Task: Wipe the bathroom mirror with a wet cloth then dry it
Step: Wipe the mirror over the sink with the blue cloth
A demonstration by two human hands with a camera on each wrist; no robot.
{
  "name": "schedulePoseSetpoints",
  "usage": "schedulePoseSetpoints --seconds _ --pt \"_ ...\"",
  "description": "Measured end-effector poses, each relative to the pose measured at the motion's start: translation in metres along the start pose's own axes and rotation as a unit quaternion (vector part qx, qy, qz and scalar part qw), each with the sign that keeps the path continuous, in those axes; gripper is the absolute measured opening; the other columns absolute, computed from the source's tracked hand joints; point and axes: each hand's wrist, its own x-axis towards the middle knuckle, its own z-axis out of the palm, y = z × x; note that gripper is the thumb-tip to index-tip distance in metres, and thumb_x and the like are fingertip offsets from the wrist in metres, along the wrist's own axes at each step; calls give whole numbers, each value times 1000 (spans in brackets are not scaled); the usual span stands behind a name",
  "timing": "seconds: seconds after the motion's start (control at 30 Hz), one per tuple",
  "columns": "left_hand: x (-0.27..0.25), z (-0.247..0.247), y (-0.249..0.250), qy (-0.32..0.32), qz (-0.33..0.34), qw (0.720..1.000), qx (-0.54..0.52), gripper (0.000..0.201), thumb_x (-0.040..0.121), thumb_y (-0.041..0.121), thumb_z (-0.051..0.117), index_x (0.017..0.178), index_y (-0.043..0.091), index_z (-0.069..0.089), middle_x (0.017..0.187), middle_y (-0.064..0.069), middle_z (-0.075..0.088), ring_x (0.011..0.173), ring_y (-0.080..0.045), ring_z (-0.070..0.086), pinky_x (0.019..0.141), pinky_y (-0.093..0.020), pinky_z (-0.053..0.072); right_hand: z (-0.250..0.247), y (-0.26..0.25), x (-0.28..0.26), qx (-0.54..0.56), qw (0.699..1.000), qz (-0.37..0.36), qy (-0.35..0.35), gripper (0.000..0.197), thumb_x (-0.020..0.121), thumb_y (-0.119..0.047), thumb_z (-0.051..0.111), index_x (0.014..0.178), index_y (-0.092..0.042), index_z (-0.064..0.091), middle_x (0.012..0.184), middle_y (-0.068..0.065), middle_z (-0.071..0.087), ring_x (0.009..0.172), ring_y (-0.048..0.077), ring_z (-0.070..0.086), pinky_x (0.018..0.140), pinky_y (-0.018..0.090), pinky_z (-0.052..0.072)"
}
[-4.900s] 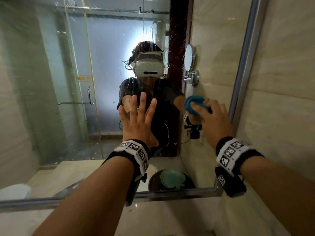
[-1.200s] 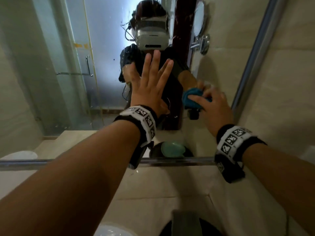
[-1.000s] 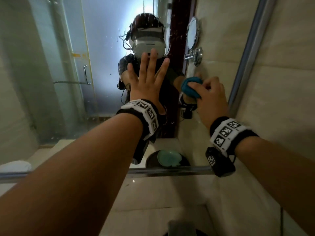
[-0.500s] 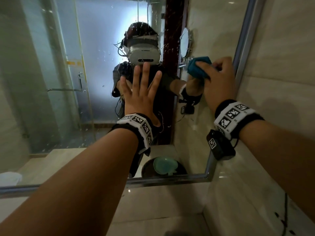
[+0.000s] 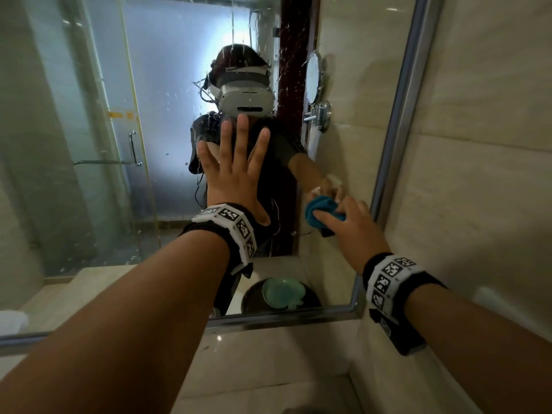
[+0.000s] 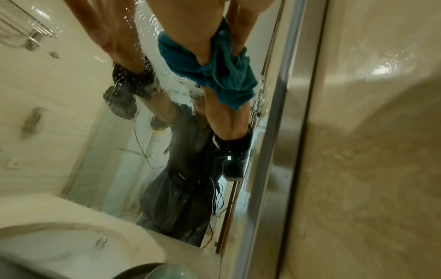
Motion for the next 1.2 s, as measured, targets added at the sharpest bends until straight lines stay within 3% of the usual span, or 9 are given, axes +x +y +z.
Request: schedulePoseSetpoints --seconds 0.07,0.13,0.3,0.57,0.67,0.8,0.93,1.07,1.2 --pt "-5 0 -1 -8 12 1000 -8 151 47 71 76 143 23 -30 149 -13 -34 141 -35 -23 112 -62 -4 -8 -3 3 12 999 -13 29 42 84 -59 33 111 -33 53 115 7 41 102 23 43 77 30 34" --pt "-16 4 -1 -20 34 999 -16 141 57 66 74 144 22 -29 150 -14 -32 140 -34 -24 112 -62 -3 -22 -6 10 74 992 1 98 3 92 -36 51 91 -37 49 107 10 42 98 26 45 79 37 41" --pt "-55 30 10 -63 77 995 -13 132 66 60 73 143 27 -30 149 -13 -36 138 -34 -30 112 -61 -8 -29 4 23 -12 989 -22 148 39 88 1 53 120 -21 57 124 15 42 114 32 39 91 44 42" --pt "-96 66 14 -97 88 991 -22 128 72 53 71 140 27 -34 144 -12 -43 134 -34 -37 109 -60 -16 19 11 -6 117 983 7 141 4 91 -29 57 91 -27 53 105 6 42 104 22 42 88 37 43" --pt "-108 79 16 -97 89 991 -23 125 76 47 70 139 27 -36 142 -11 -46 133 -34 -39 107 -60 -19 45 23 -23 49 997 32 45 31 89 -43 43 112 -26 58 116 7 45 109 22 42 88 33 38" --pt "-122 98 17 -96 97 991 -6 124 78 46 68 138 27 -38 139 -12 -50 127 -33 -47 105 -59 -24 71 30 -40 99 990 89 47 25 87 -42 59 95 -19 52 97 -3 40 96 20 49 85 31 41" --pt "-134 116 16 -81 110 990 34 127 72 36 73 143 27 -32 146 -12 -42 131 -34 -41 107 -61 -19 90 37 -55 65 993 95 -26 49 87 -50 54 121 -15 54 123 10 47 111 26 46 88 32 37" --pt "-136 127 18 -55 104 992 44 119 72 28 69 146 28 -24 151 -11 -31 139 -34 -27 108 -61 -16 109 49 -72 -65 995 12 -71 43 92 -43 43 124 -16 55 122 11 46 109 28 45 86 33 41" --pt "-137 126 19 -43 104 993 46 120 72 28 70 146 29 -24 153 -11 -26 138 -35 -24 109 -61 -13 134 66 -94 -112 982 -144 -55 24 82 -6 54 101 -7 69 97 10 39 86 28 42 64 41 56"
